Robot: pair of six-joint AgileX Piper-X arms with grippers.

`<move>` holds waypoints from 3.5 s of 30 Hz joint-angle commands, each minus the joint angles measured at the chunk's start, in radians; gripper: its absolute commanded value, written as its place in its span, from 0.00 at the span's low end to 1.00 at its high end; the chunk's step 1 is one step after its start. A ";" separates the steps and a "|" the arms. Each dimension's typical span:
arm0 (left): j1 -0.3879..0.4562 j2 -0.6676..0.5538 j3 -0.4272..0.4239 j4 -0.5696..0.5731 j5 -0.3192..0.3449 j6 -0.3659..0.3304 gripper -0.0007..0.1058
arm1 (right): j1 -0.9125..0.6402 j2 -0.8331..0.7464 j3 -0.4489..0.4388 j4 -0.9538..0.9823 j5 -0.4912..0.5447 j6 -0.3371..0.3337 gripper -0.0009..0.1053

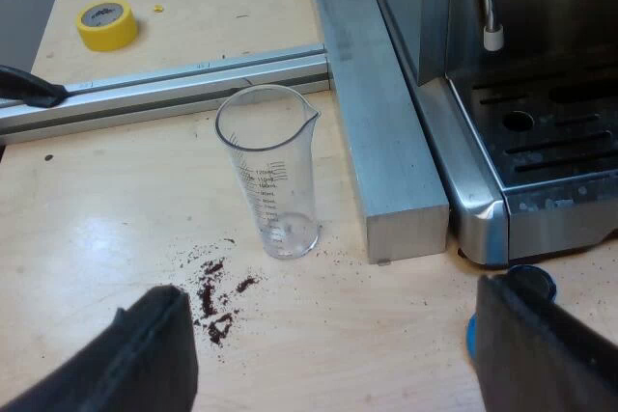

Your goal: Grind coffee beans and then tamp

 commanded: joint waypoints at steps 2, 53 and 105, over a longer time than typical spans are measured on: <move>-0.001 -0.138 -0.002 -0.019 0.005 -0.009 0.60 | -0.002 -0.045 -0.006 -0.010 0.006 0.002 0.69; -0.334 0.127 0.345 -0.730 0.689 0.029 0.45 | 0.607 0.385 -0.164 -0.229 -0.028 -0.045 0.60; -0.418 0.408 0.388 -0.887 0.790 0.052 0.45 | 1.174 1.023 0.070 -1.235 0.633 0.255 0.13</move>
